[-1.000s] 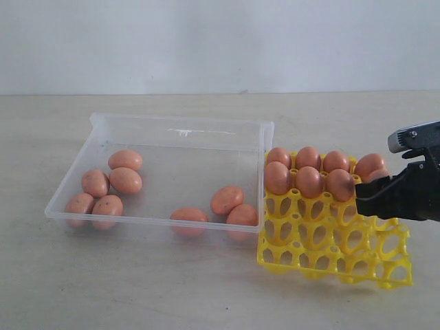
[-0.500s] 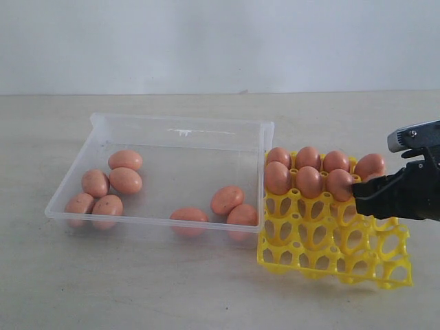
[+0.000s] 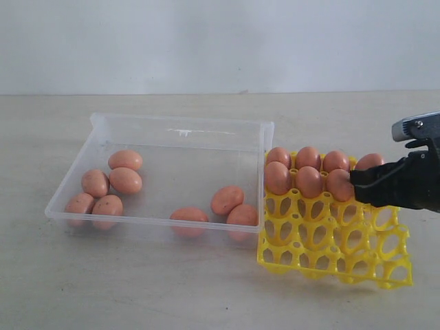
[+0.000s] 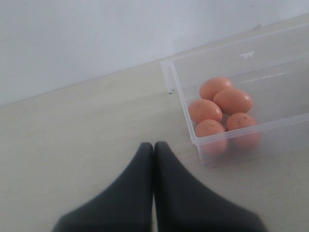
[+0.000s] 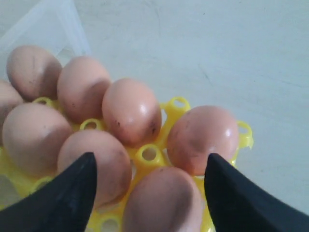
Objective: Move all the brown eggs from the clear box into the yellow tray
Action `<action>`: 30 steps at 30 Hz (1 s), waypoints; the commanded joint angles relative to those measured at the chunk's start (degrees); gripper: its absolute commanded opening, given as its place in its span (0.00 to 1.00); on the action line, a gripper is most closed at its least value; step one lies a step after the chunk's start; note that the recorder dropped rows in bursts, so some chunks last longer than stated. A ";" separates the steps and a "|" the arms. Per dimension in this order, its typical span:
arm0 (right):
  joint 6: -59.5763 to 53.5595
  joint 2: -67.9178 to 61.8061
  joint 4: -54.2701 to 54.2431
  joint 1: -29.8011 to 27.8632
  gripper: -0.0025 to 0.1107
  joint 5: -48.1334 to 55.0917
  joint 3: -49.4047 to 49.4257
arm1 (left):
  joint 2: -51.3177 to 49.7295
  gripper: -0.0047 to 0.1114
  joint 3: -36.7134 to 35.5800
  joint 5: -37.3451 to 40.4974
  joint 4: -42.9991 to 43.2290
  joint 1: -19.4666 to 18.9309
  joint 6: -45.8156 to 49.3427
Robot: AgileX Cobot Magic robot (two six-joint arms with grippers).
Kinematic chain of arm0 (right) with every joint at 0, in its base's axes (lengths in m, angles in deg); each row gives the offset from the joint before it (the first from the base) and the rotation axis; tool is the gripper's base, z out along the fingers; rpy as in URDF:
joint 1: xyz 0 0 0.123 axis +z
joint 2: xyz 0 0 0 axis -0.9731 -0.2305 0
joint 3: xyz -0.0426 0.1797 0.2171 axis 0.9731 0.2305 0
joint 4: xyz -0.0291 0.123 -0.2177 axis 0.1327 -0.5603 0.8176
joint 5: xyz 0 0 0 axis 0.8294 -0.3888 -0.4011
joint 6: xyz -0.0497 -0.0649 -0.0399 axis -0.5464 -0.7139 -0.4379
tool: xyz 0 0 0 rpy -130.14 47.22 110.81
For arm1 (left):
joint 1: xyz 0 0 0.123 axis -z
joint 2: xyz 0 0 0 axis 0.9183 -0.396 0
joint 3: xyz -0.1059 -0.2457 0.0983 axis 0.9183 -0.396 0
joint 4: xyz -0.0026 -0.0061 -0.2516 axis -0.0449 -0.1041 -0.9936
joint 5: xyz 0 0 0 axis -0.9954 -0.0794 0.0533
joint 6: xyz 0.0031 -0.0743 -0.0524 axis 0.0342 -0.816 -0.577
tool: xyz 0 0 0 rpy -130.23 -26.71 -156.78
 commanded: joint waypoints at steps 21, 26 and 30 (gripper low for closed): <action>18.02 25.83 9.34 1.60 0.02 -7.67 -0.21 | 0.11 0.00 0.05 -0.43 -0.45 -0.08 0.02; 16.96 27.54 9.24 10.12 0.02 -6.96 -3.80 | 0.11 0.00 0.05 -0.43 -0.45 -0.08 0.02; 13.53 23.14 8.96 22.85 0.02 2.37 -13.44 | 0.11 0.00 0.05 -0.43 -0.45 -0.08 0.02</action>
